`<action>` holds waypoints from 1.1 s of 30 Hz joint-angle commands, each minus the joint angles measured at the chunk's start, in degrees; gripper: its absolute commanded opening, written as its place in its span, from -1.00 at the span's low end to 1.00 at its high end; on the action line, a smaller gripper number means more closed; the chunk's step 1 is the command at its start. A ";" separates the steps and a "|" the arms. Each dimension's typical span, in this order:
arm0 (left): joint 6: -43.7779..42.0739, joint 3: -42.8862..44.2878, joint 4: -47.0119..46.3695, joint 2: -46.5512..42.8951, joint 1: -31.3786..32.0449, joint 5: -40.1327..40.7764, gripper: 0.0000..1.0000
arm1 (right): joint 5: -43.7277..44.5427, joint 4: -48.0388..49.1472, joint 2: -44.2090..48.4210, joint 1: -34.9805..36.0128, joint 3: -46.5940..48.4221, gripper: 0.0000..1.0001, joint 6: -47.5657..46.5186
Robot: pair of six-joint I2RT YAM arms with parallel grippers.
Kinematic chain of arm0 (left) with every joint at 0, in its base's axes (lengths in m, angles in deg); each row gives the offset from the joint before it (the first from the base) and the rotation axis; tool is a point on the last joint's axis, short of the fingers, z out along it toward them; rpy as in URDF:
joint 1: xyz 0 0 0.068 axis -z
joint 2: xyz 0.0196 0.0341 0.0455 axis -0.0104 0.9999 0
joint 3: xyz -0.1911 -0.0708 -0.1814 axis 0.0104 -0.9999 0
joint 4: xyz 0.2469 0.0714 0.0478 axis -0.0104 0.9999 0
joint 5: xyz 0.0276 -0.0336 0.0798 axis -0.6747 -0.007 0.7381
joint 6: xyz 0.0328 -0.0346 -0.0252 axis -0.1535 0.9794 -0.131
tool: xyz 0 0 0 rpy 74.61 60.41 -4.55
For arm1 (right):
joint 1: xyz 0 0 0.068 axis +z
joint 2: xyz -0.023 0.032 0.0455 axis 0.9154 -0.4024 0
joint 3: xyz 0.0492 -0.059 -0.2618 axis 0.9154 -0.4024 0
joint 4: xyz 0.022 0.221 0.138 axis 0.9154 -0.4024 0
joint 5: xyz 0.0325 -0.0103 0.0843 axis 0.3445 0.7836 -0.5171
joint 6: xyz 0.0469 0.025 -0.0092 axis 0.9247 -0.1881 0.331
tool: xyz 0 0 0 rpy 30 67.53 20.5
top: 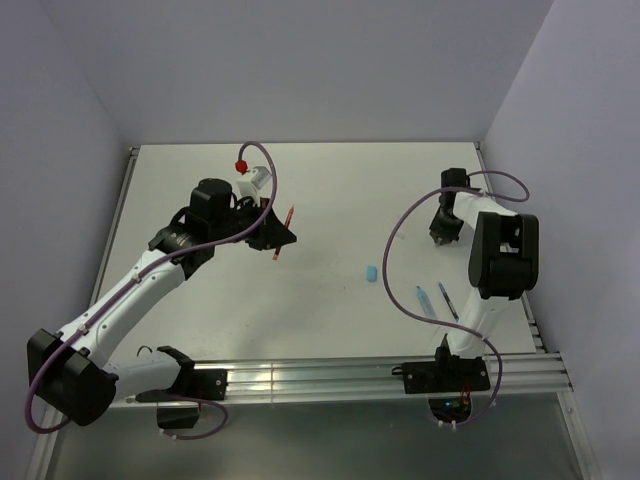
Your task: Insert the pens into the pen caps
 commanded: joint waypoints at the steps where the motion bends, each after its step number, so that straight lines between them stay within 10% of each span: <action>1: -0.04 -0.18 -2.29 -0.03 -0.33 -0.98 -0.99 | 0.74 0.25 -1.21 -0.33 2.48 -0.66 0.11; 4: -0.04 -0.27 -2.46 -0.03 -0.25 -1.24 -0.99 | 0.83 0.24 -0.95 -0.33 2.13 -0.99 0.63; 17: 5.48 -3.43 -16.85 -2.49 -0.69 -12.56 -0.99 | -19.51 8.05 25.06 16.18 6.43 -1.00 8.19; 33: 22.46 5.97 -45.87 12.62 7.39 -11.43 -0.99 | -44.34 53.92 45.02 19.36 -12.53 -1.00 31.74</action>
